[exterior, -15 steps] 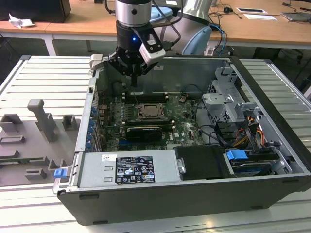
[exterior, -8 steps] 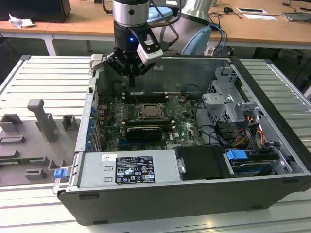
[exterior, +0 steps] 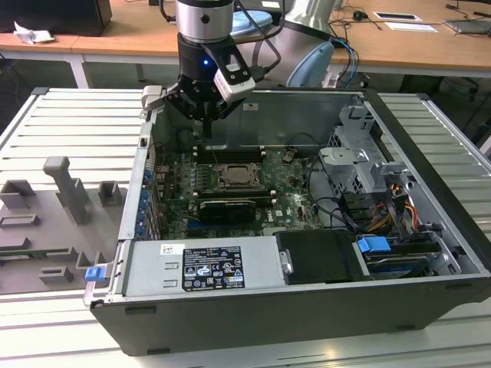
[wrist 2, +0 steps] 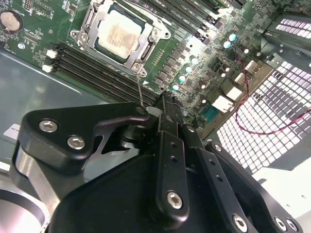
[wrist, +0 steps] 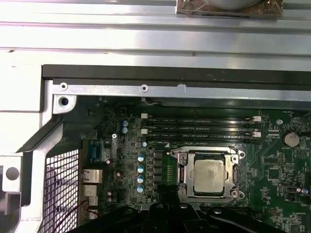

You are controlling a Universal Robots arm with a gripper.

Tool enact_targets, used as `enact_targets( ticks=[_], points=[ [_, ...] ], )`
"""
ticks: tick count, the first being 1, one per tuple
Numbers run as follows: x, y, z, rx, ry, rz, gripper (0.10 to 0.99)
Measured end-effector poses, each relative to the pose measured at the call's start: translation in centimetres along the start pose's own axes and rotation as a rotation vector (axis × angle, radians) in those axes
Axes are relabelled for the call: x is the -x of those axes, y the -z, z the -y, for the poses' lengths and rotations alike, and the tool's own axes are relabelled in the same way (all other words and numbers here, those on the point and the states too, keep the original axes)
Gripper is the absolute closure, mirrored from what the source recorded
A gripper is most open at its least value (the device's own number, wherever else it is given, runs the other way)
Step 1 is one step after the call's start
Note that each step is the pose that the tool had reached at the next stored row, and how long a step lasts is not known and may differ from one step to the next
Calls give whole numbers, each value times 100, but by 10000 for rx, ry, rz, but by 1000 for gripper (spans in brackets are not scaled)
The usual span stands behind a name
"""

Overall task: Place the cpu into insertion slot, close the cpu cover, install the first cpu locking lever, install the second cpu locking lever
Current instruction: 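Install the first cpu locking lever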

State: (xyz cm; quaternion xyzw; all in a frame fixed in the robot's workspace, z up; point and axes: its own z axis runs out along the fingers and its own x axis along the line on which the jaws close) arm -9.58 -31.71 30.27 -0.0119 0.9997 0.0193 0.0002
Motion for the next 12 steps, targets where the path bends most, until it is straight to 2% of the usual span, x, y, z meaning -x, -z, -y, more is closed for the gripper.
enact_targets(
  ticks=[12],
  points=[
    [-15,0,0,1,-1,1,980]
  ],
)
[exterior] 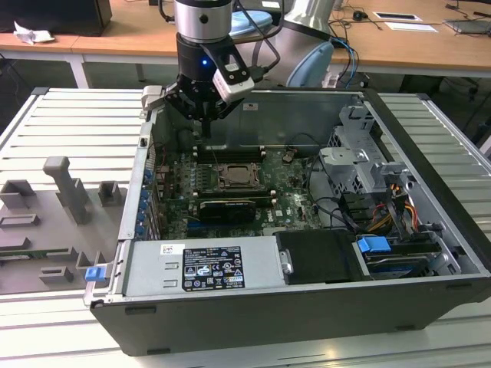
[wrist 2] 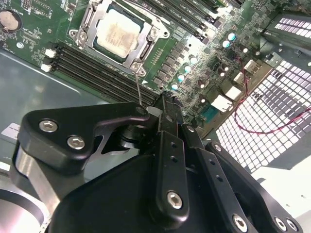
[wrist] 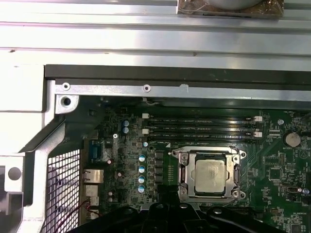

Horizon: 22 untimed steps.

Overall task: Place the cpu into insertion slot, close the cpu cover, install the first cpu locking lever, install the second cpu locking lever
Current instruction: 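Install the first cpu locking lever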

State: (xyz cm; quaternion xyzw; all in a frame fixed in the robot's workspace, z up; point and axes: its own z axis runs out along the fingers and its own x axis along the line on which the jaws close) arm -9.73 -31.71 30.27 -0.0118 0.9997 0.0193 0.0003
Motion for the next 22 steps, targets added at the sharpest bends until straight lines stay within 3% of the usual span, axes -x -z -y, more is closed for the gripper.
enact_targets(
  ticks=[5,12,14,22],
  points=[
    [-16,0,0,0,1,0,980],
    [-142,-42,-26,-1,2,34,980],
    [-150,-79,-25,-1,2,36,980],
    [-152,-112,-24,-1,2,36,980]
  ],
)
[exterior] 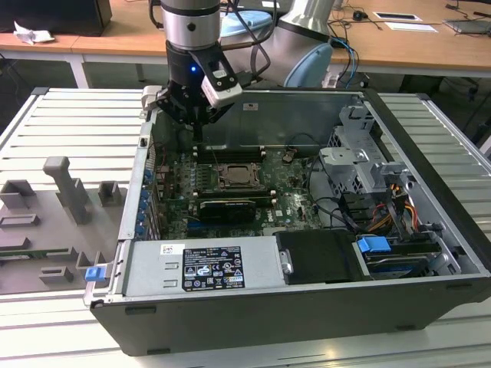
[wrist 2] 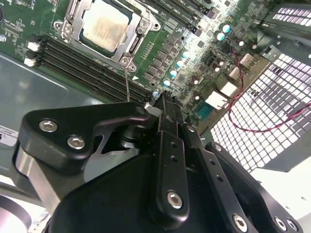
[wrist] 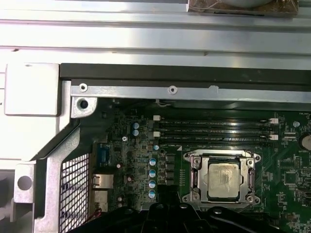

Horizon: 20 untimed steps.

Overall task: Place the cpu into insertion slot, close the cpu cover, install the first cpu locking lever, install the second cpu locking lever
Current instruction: 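Install the first cpu locking lever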

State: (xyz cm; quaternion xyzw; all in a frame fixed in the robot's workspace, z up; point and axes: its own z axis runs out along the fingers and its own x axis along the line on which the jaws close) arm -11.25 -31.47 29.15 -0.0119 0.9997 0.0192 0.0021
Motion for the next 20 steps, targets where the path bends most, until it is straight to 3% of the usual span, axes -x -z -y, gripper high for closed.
enact_targets(
  ticks=[8,9,12,18,20],
  points=[
    [0,-11,0,1,0,0,980],
    [0,-67,-6,1,0,0,980],
    [-1,-136,-14,0,-1,0,980],
    [3,-228,-167,1,-1,1,980],
    [5,-253,-174,-26,-6,-1,980]
  ],
)
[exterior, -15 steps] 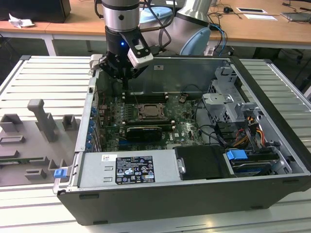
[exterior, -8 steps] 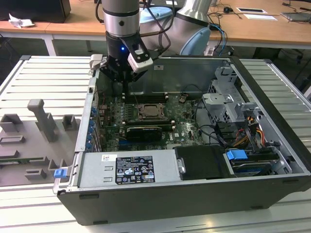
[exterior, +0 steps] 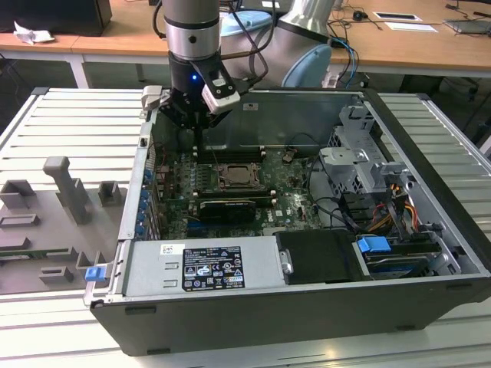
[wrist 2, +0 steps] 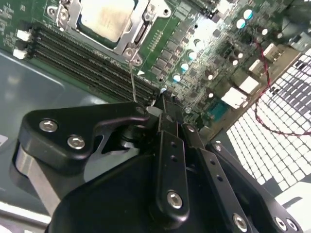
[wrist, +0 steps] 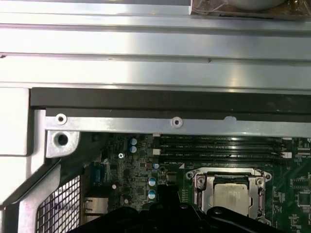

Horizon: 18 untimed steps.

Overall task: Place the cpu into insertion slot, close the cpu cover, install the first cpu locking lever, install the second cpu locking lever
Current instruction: 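Install the first cpu locking lever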

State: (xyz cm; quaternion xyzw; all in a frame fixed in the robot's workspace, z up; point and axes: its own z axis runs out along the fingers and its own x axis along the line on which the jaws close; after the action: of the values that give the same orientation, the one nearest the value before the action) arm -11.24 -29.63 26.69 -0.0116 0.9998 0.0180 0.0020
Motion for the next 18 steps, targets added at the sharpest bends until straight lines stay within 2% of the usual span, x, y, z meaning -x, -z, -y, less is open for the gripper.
enact_targets(
  ticks=[3,5,7,11,12,17,18],
  points=[
    [24,-29,-17,-27,2,12,980],
    [78,-54,-81,-28,0,11,980],
    [122,-67,-95,-26,0,11,980],
    [325,-96,-101,-24,1,11,980],
    [406,-103,-103,-23,-1,11,980],
    [685,-144,-108,-18,1,12,980],
    [720,-150,-108,4,0,14,980]
  ],
)
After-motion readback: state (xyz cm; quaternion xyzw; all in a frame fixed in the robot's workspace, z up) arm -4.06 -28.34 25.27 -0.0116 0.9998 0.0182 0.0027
